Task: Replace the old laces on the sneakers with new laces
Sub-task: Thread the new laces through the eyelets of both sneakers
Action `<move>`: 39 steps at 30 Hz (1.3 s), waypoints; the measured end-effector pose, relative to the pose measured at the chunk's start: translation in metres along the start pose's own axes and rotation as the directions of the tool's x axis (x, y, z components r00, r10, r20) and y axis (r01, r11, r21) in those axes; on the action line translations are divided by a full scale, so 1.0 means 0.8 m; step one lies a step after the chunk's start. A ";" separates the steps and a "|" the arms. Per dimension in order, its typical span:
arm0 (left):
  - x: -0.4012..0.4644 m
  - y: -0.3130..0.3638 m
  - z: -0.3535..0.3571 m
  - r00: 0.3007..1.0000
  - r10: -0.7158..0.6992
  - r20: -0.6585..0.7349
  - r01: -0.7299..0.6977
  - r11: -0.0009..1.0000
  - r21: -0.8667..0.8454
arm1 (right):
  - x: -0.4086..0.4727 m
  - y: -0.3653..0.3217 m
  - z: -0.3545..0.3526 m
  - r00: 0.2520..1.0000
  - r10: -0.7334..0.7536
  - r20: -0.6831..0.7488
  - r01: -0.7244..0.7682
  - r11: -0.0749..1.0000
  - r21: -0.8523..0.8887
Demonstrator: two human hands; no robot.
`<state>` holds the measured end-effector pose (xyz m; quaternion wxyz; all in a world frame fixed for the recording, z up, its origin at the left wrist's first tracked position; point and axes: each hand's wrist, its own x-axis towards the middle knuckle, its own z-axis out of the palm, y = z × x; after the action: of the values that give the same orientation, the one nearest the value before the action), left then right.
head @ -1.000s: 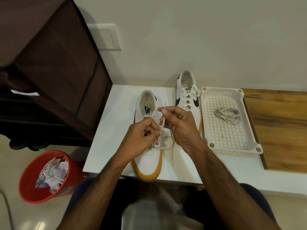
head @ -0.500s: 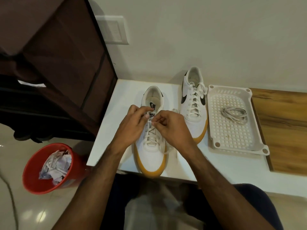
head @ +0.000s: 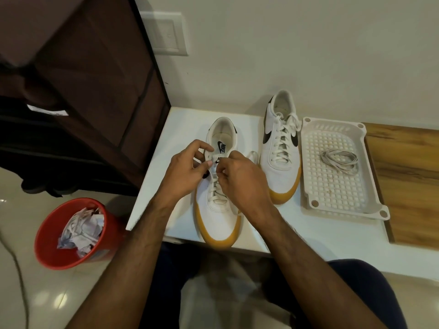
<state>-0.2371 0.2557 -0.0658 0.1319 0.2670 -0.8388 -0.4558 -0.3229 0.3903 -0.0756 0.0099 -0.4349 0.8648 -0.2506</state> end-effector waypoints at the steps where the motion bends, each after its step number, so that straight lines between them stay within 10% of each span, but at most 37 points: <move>1: 0.000 0.001 0.000 1.000 -0.009 -0.004 0.009 1.000 -0.006 | 0.001 0.000 0.001 1.000 0.012 0.001 -0.012 1.000 0.011; 14: -0.009 -0.009 -0.013 0.992 -0.089 0.088 0.086 0.996 0.034 | -0.001 -0.004 0.013 0.995 0.098 -0.026 -0.094 0.988 0.124; 26: -0.014 -0.009 -0.011 0.972 0.234 0.027 -0.225 0.887 0.404 | -0.005 -0.002 0.007 1.000 0.008 -0.011 -0.004 0.952 0.306; 35: -0.023 0.019 -0.017 0.968 0.207 -0.141 -0.237 0.938 -0.254 | -0.002 0.000 0.001 0.999 -0.002 0.048 -0.014 0.943 0.332; 39: -0.021 0.002 -0.020 0.997 0.081 0.004 -0.080 0.991 -0.112 | 0.001 0.013 -0.010 0.995 0.054 0.084 -0.093 0.804 0.587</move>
<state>-0.2166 0.2546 -0.0555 0.1612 0.2235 -0.8226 -0.4973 -0.3331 0.3987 -0.0732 0.1814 -0.3842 0.7595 -0.4926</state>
